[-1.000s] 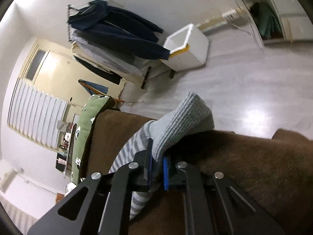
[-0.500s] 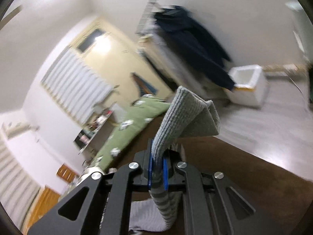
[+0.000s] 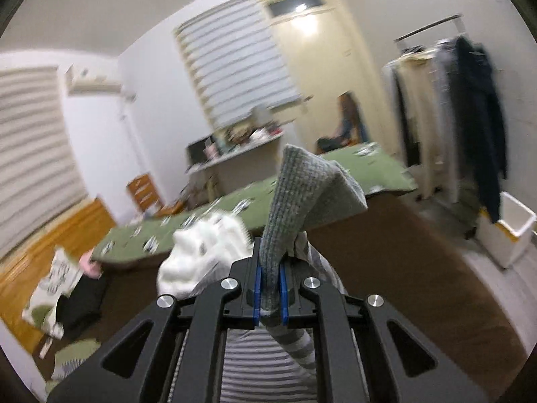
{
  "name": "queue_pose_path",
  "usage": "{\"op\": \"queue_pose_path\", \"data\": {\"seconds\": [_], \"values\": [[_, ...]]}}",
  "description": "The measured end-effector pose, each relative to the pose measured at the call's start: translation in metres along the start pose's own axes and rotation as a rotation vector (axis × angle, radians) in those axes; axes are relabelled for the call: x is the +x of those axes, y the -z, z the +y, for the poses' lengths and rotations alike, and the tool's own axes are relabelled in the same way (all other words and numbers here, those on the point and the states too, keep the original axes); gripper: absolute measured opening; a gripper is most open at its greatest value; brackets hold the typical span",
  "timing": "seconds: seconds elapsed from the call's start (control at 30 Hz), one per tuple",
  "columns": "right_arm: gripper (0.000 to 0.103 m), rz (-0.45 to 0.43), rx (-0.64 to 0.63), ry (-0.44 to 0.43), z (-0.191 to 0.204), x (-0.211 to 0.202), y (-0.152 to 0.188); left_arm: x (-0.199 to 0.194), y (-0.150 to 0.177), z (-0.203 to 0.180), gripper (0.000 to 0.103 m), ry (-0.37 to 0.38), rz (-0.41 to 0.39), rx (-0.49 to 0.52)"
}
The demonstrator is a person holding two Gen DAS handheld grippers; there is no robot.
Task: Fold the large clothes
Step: 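Carry the held sleeve across the hoodie body and lay the cuff down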
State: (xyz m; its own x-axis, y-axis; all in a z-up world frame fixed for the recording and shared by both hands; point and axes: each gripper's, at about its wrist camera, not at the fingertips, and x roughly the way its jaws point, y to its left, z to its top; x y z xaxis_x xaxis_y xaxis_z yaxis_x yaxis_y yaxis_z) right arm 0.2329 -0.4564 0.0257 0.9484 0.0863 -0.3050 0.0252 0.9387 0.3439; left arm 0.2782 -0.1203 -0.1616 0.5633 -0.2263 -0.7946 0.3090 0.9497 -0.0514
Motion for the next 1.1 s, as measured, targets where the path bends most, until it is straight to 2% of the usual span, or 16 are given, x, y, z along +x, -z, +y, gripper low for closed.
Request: {"op": "queue_pose_path", "data": {"seconds": [0.2, 0.3, 0.4, 0.5, 0.7, 0.8, 0.97, 1.07, 1.1], "values": [[0.009, 0.118, -0.07, -0.074, 0.097, 0.073, 0.051, -0.034, 0.022, 0.078, 0.097, -0.104, -0.036, -0.105], [0.009, 0.187, -0.093, -0.113, 0.145, 0.116, 0.085, -0.045, 0.036, 0.108, 0.097, -0.13, -0.039, -0.161], [0.009, 0.258, -0.146, -0.136, 0.191, 0.153, 0.126, -0.056, 0.055, 0.139, 0.097, -0.163, -0.033, -0.217], [0.009, 0.371, -0.219, -0.156, 0.236, 0.191, 0.179, -0.059, 0.075, 0.167, 0.097, -0.189, -0.014, -0.271], [0.009, 0.569, -0.294, -0.155, 0.266, 0.224, 0.282, -0.052, 0.109, 0.205, 0.097, -0.211, 0.034, -0.354], [0.01, 0.625, -0.282, -0.171, 0.268, 0.225, 0.31, -0.05, 0.117, 0.213, 0.097, -0.214, 0.046, -0.368], [0.023, 0.679, -0.246, -0.206, 0.27, 0.225, 0.326, -0.052, 0.119, 0.219, 0.097, -0.214, 0.036, -0.378], [0.045, 0.658, -0.231, -0.224, 0.27, 0.215, 0.314, -0.056, 0.115, 0.22, 0.097, -0.208, 0.024, -0.378], [0.057, 0.641, -0.22, -0.234, 0.268, 0.211, 0.308, -0.057, 0.113, 0.22, 0.097, -0.206, 0.02, -0.376]]}}
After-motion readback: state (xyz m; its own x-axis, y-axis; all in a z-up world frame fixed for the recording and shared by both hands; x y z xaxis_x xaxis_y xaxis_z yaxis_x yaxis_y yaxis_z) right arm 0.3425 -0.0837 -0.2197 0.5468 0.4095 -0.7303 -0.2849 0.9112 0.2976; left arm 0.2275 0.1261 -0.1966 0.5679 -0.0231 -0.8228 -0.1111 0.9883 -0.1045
